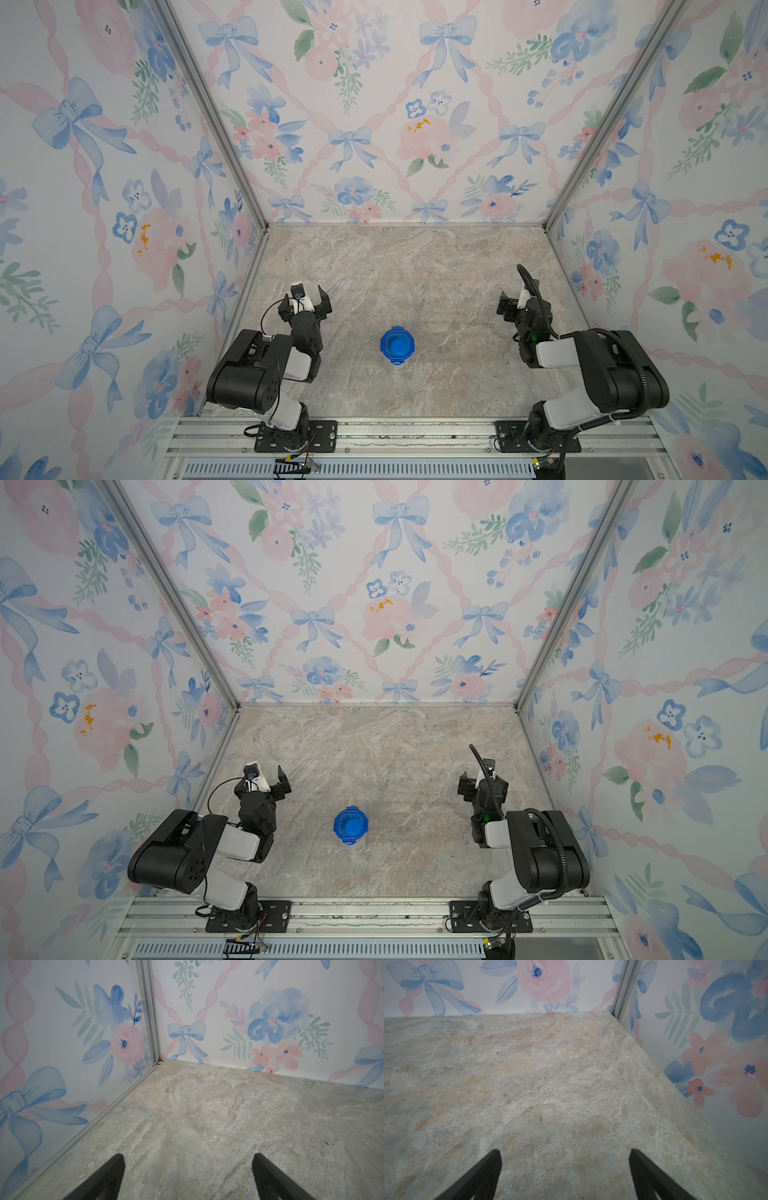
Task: Pack away toiletry kits
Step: Reset both arms
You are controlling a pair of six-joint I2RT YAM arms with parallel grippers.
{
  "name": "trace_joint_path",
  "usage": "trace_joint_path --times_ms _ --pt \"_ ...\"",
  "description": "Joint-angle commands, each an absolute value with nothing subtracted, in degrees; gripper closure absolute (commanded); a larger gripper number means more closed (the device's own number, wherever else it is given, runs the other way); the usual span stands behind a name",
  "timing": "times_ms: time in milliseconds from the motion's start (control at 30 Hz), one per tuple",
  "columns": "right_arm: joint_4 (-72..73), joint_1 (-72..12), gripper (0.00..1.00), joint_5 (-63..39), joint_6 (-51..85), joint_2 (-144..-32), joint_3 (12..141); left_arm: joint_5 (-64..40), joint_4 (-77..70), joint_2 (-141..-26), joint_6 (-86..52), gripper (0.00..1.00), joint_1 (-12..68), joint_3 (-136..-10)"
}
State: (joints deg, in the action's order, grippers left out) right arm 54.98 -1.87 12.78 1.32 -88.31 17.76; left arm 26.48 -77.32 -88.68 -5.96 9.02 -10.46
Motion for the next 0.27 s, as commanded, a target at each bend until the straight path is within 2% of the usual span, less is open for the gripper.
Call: trace_joint_path --times_ms 0,233 --pt "54.6 -2.4 0.03 11.2 2.6 -88.4 20.7 25.4 -79.3 -89.0 -4.7 0.02 9.2 -10.1" --pt "53.2 -3.2 0.03 11.9 1.8 -88.4 21.5 23.1 -79.1 -89.0 -4.6 0.02 8.6 -10.0"
